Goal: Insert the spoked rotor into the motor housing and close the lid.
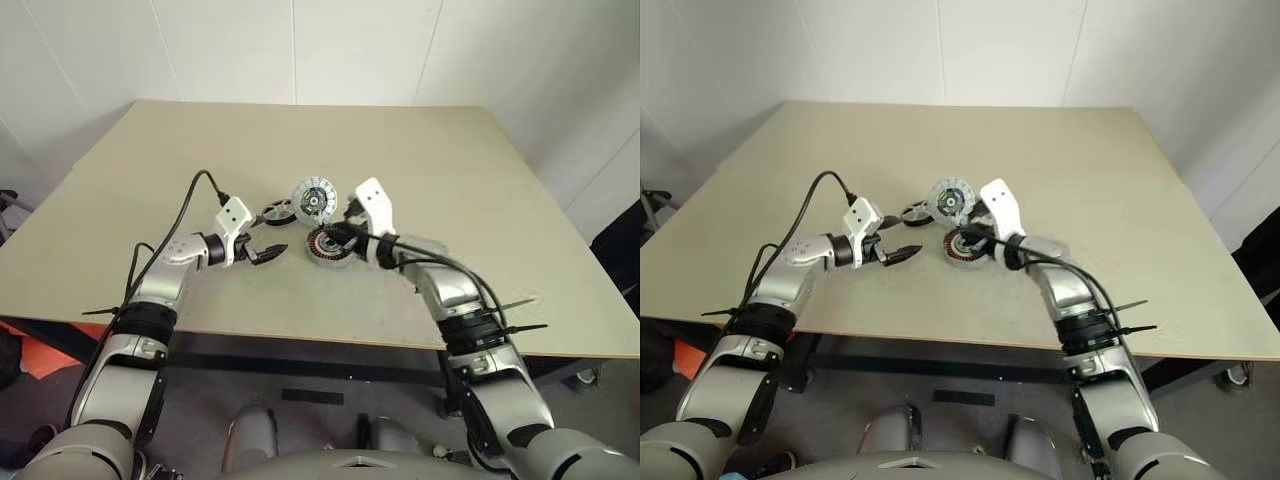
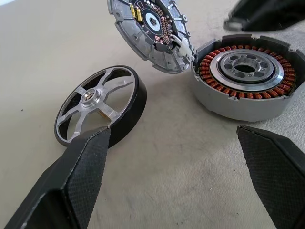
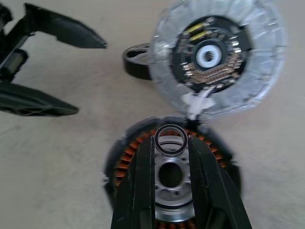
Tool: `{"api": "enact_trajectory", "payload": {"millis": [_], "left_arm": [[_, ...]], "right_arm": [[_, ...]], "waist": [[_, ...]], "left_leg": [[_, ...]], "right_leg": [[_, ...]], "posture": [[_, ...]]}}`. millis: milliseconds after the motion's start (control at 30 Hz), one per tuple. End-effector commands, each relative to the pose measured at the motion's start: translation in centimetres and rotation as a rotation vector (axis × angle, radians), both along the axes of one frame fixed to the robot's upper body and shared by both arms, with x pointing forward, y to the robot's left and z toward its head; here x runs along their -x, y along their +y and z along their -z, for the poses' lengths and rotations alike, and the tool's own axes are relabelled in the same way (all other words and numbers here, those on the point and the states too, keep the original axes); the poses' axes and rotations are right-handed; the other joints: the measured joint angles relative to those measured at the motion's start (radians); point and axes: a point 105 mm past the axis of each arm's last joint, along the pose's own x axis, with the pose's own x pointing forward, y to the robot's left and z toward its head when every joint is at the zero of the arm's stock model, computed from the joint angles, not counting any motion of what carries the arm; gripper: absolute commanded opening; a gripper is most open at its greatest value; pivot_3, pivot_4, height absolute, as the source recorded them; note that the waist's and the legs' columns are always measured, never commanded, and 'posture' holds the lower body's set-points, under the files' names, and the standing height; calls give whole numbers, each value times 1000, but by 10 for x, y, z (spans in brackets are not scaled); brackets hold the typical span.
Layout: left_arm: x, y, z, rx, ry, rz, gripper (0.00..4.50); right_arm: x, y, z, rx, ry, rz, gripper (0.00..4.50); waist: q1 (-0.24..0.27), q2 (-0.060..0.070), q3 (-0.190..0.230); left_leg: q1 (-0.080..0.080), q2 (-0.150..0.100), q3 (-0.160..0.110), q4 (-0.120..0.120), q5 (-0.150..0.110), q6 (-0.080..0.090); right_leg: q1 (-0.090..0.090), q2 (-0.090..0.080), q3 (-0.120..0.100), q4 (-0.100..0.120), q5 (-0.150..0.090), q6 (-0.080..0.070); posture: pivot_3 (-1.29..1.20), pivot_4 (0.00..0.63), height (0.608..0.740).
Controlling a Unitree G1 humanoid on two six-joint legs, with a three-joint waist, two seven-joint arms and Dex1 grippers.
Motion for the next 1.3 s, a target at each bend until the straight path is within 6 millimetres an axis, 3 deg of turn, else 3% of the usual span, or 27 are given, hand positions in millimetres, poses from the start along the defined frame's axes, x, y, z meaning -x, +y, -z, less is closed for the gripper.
{"api": "enact_trajectory", "payload": {"millis": [33,800,1200,1300], "left_arm": [[-5,0,-14,9,-51,-10,4500],[-8,-2,-15,0,-74,-28,4500],[-7,-1,-15,-4,-80,-30,4500],[-7,-1,-15,-5,-81,-31,4500]], "right_arm": [[1,6,-9,17,-42,-22,682],[-9,-20,14,88,-3,42,682],[-9,-26,12,89,-6,50,682],[-5,-24,10,92,-16,30,1698]], "waist": [[1,0,0],[0,-1,0],[1,-1,0],[1,-1,0]], "left_leg": [[0,0,0,0,0,0],[3,-1,0,-1,1,-2],[8,-1,0,-1,1,-2],[7,-1,0,-1,1,-2]], "right_leg": [[0,0,0,0,0,0],[2,0,0,0,0,0],[6,0,1,2,0,0],[6,0,1,2,0,0]], "posture": [[0,0,740],[0,0,740],[0,0,740],[0,0,740]]}}
